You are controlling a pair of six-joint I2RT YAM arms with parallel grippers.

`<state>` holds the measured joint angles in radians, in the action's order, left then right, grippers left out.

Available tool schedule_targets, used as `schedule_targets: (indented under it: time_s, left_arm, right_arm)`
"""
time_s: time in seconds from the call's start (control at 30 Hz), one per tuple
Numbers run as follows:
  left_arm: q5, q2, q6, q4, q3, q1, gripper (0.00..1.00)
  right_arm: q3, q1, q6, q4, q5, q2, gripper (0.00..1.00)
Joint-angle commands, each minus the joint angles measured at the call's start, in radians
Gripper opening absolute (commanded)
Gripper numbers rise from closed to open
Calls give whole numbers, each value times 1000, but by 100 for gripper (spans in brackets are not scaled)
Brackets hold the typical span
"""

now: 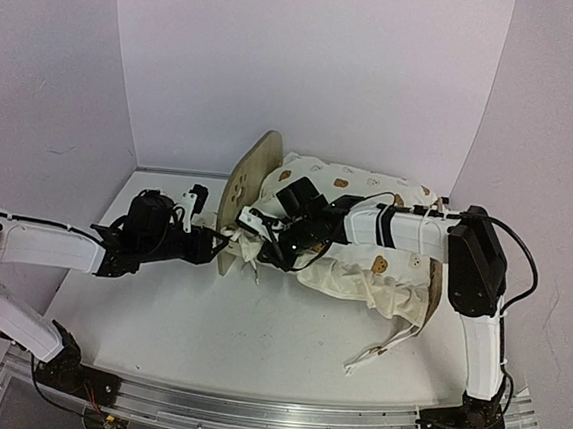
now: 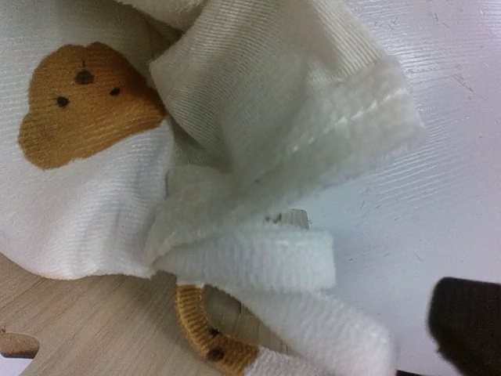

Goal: Set up the pet bed

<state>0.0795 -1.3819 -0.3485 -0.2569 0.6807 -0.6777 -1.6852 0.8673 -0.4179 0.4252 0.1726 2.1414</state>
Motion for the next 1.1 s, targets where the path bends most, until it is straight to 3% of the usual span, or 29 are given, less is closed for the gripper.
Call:
schedule_targets:
  time_s: [0.0, 0.17, 0.3, 0.53, 0.77, 1.07]
  left_arm:
    - [15, 52, -16, -180, -119, -72, 47]
    - [-52, 64, -25, -458, -272, -126, 39]
    - [-36, -19, 33, -603, -290, -154, 30]
    - [-141, -221, 99, -976, -338, -212, 31]
    - [-283, -399, 49, -1027, -286, -247, 32]
    - [-428, -568, -75, -969, -191, -304, 43]
  right_arm:
    - [-86, -11, 107, -4, 60, -50, 0]
    - [-137, -23, 139, 33, 104, -71, 0]
    - [-159, -31, 168, 41, 147, -101, 0]
    - [-199, -41, 192, 44, 156, -114, 0]
    - [-225, -43, 209, 43, 143, -137, 0]
    - [-242, -43, 221, 41, 153, -140, 0]
